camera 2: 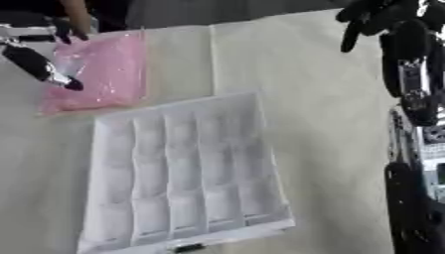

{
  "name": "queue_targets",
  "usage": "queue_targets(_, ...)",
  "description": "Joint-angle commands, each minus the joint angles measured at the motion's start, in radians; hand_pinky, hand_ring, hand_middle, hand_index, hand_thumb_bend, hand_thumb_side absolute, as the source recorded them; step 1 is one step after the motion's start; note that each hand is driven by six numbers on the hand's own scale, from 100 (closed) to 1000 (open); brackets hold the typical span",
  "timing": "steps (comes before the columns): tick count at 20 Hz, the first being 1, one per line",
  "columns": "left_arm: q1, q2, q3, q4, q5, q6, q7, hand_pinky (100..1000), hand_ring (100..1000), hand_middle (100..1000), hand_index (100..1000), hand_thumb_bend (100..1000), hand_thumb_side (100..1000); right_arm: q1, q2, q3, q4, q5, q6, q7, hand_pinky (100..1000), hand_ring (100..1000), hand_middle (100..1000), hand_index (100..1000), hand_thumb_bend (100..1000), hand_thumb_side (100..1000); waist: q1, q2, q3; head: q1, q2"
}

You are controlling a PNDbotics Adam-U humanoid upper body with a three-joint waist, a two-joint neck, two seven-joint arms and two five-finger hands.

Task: Pick up objects on the table and place them in the box.

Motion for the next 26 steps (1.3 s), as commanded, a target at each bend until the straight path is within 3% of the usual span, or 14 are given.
queue_targets(1,-0.009,0.042,0.008,0.006,-0.007,-0.112,-0.113,776,847,921,957,614,616,-0.016,-0.022,-0.005,-0.013,-0.002,-0.001,0.005,329,597,802,585,100,620,0.000,-0.013,-0.001,-0.015,0.000)
queue_targets(9,-0.031,0.026,-0.007,0.045,-0.028,-0.118,-0.120,772,847,919,955,645,681,-0.016,-0.021,-0.003,-0.014,-0.005,0.000,0.009,329,597,803,585,100,620,0.003,-0.013,-0.007,-0.018,0.000)
queue_targets(12,-0.055,0.016,-0.012,0.076,-0.063,-0.115,-0.118,774,850,911,956,803,823,-0.015,-0.021,-0.002,-0.013,-0.006,0.002,0.011,329,597,803,586,100,620,0.004,-0.014,-0.008,-0.019,0.000)
queue_targets(15,-0.082,0.000,-0.012,0.102,-0.156,-0.103,-0.104,778,856,911,961,890,821,-0.015,-0.021,-0.002,-0.013,-0.007,0.003,0.013,329,598,803,585,100,620,0.005,-0.014,-0.010,-0.020,0.000)
queue_targets(18,-0.098,-0.018,-0.009,0.129,-0.214,-0.106,-0.085,776,855,914,961,876,831,-0.016,-0.020,-0.002,-0.014,-0.007,0.003,0.013,329,598,803,585,100,620,0.005,-0.013,-0.012,-0.021,0.000)
queue_targets(26,-0.114,-0.039,-0.012,0.169,-0.220,-0.129,-0.067,774,854,919,960,856,848,-0.022,-0.021,-0.004,-0.013,-0.007,0.000,0.013,330,598,804,586,100,621,0.004,-0.009,-0.015,-0.020,0.000)
